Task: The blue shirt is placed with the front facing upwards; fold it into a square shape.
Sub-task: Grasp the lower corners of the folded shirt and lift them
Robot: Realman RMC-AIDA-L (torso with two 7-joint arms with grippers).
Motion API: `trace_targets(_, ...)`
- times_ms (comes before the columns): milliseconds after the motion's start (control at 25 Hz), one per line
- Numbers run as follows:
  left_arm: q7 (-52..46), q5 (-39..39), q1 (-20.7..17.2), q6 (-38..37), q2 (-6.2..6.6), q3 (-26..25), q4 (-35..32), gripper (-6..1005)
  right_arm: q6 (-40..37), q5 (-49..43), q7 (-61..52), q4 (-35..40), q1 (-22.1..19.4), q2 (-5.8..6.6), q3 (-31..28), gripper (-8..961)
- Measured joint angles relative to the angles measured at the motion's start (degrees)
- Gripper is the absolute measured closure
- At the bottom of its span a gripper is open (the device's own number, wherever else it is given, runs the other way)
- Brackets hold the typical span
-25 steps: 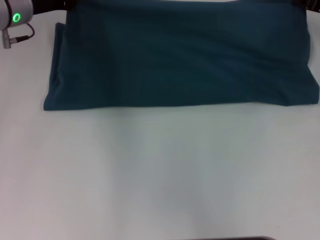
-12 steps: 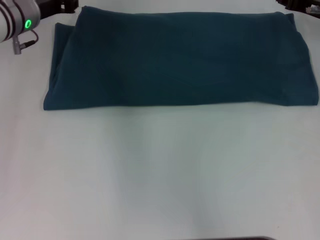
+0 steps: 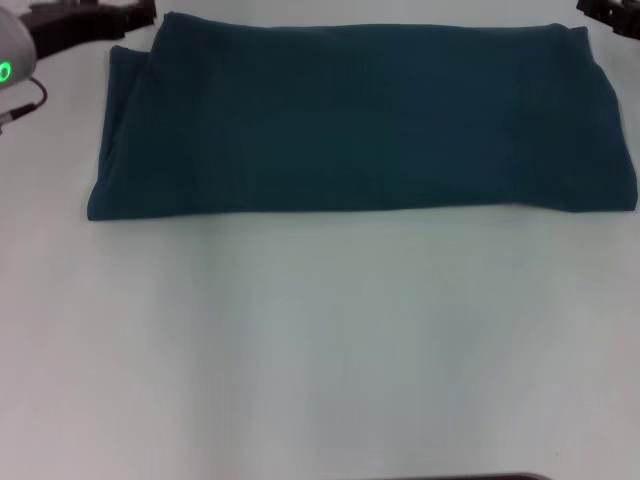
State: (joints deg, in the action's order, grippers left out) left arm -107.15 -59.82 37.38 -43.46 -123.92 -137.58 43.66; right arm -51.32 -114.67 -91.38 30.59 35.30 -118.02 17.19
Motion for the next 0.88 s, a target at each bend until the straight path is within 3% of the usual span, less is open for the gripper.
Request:
trace_targets(200, 0.0, -1.1, -3.8, -10.6, -0.03, 0.1, 4.8, 168, -11.7, -0.2, -0.6, 3.6, -5.1, 0.68, 0.0, 262)
trace_targets(320, -0.3, -1.2, -5.2, -14.6, -0.04, 0.1, 5.9, 129, -16.8, -0.5, -2.5, 5.1, -7.9, 1.81, 0.4, 255)
trace_targets(480, -0.5, -1.2, -6.9, -17.1, -0.06, 0.1, 6.1, 76, -22.4, -0.8, -7.0, 6.1, -10.8, 4.46, 2.4, 261)
trace_targets(680, -0.5, -0.9, -8.8, -18.6, 0.01, 0.1, 6.1, 62, -28.1, -6.0, -17.8, 6.5, -12.2, 8.81, 4.4, 266)
trace_targets(880, 0.2, -0.9, -11.1, -20.9, 0.12, 0.1, 6.7, 63, -31.8, -11.2, -25.2, 6.5, -11.9, 11.53, 4.6, 267)
